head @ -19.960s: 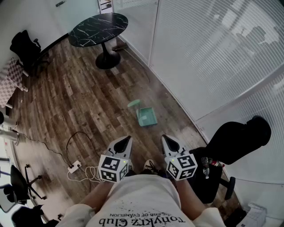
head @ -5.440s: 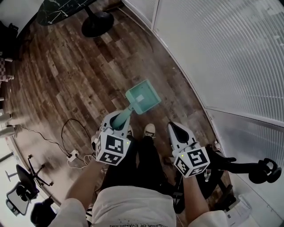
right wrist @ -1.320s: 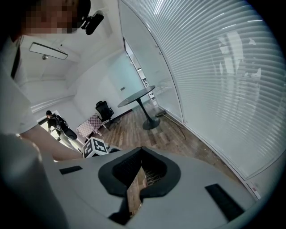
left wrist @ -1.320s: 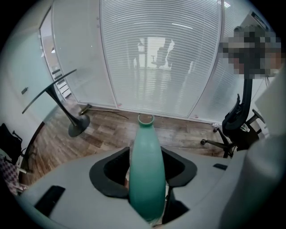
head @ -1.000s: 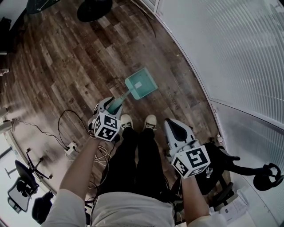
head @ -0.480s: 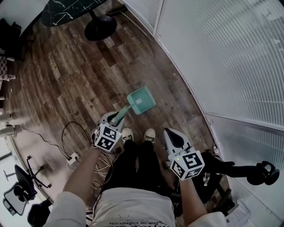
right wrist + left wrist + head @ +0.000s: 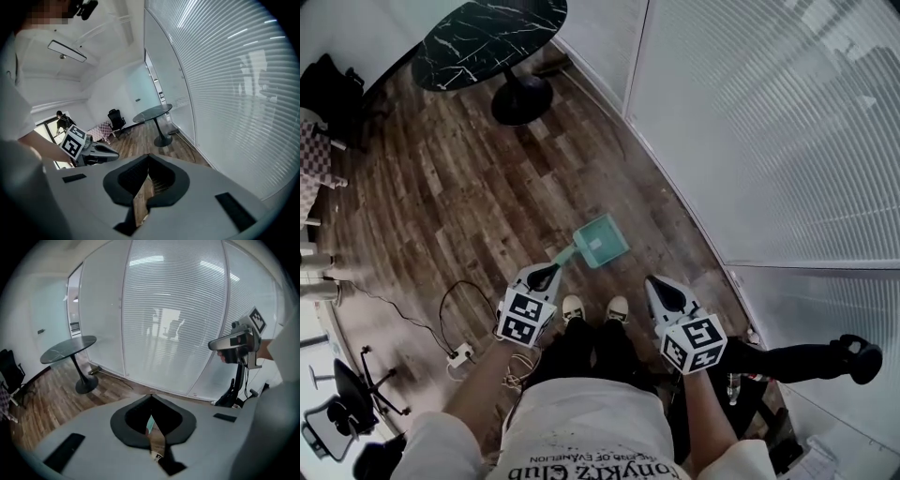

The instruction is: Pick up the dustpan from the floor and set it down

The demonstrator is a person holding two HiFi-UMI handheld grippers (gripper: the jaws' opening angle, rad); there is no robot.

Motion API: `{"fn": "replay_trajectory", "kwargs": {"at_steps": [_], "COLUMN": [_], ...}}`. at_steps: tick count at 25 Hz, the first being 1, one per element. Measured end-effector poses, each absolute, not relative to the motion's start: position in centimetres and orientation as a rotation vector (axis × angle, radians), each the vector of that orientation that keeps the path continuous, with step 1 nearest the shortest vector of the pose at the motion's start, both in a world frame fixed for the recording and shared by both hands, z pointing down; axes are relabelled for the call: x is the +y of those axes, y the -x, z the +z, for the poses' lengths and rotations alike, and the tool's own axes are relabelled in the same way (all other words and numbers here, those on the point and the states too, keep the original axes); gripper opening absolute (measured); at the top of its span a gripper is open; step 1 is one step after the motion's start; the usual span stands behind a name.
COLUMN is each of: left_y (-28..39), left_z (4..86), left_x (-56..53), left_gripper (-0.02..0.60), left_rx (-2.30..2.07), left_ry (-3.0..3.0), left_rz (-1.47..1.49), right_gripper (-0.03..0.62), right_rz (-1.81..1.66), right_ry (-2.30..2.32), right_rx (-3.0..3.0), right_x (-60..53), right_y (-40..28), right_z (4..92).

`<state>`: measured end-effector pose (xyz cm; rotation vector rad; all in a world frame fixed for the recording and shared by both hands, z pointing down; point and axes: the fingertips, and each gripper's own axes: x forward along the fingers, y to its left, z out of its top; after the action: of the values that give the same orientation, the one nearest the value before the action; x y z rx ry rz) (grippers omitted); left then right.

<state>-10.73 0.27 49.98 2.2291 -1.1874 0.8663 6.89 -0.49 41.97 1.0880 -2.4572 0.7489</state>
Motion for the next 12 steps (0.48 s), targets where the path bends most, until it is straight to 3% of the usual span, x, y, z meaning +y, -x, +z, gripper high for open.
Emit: {"fn": "replay_trajectory", "kwargs": {"at_steps": [12], "left_y": [10.6], "left_z": [41.9], "left_x": [2.5], "left_gripper": [0.021], "left_rx": [-1.315], "left_ry": [-2.08], "left_rz": [0.663], "right_gripper": [0.023], "right_rz": [0.689], "right_ry": [-1.128], "right_rx": [-2.488], "right_x": [0.3], "right_y": [-5.2], "right_z": [38.0]}}
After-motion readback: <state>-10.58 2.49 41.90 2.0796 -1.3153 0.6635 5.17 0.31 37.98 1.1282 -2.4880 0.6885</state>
